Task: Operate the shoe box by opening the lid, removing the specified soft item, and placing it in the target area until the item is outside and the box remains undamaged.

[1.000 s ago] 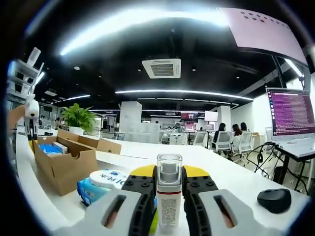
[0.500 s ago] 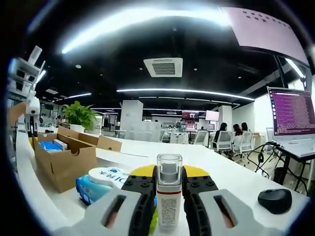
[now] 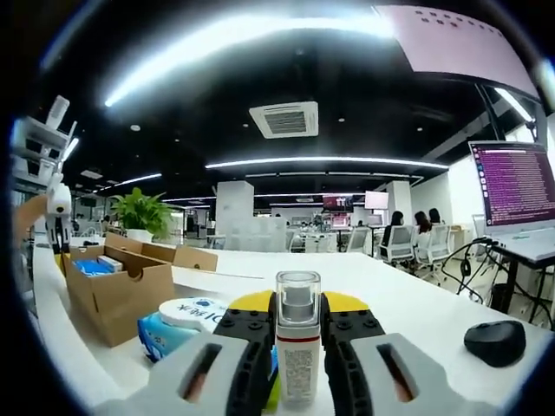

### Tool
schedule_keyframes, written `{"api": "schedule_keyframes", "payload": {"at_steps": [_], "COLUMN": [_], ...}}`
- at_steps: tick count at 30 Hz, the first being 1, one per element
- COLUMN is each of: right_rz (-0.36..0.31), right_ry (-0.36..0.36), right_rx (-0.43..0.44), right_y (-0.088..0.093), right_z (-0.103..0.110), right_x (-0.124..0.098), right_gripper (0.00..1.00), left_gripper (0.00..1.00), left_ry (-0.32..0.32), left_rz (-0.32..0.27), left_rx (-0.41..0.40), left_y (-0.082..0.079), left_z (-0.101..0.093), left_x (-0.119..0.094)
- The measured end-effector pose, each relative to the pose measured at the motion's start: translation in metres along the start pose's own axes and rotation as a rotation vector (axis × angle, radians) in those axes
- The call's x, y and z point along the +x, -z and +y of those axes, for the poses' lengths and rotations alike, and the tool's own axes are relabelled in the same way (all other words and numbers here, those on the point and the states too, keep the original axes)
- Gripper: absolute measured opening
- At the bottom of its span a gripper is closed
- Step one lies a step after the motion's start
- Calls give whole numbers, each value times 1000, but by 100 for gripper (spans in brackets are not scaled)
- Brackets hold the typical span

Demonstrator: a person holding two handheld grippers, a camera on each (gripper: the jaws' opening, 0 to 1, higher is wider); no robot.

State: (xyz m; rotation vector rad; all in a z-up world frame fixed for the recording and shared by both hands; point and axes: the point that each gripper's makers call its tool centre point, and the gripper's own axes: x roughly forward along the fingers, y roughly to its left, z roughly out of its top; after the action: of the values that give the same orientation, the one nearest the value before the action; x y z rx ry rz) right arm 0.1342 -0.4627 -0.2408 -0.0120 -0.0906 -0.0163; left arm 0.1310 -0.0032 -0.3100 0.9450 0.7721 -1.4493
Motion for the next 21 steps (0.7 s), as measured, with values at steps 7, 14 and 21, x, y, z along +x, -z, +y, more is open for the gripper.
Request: {"api": "schedule_keyframes", "payload": {"at_steps": [7, 14, 21], "right_rz": [12, 24, 71], "right_ry": [3, 0, 33], "right_rx": [-5, 5, 12], "right_y": [0, 0, 10], "right_z": [-4, -7, -14], "right_x": [2, 2, 0], "right_gripper": [19, 19, 45], "left_gripper": [1, 1, 1], "left_ry": [-2, 0, 0], "left_rz": [0, 1, -1], "left_rx": [2, 0, 1], "left_y": [1, 1, 1], "left_z": [2, 3, 3], "left_x": [0, 1, 1]}}
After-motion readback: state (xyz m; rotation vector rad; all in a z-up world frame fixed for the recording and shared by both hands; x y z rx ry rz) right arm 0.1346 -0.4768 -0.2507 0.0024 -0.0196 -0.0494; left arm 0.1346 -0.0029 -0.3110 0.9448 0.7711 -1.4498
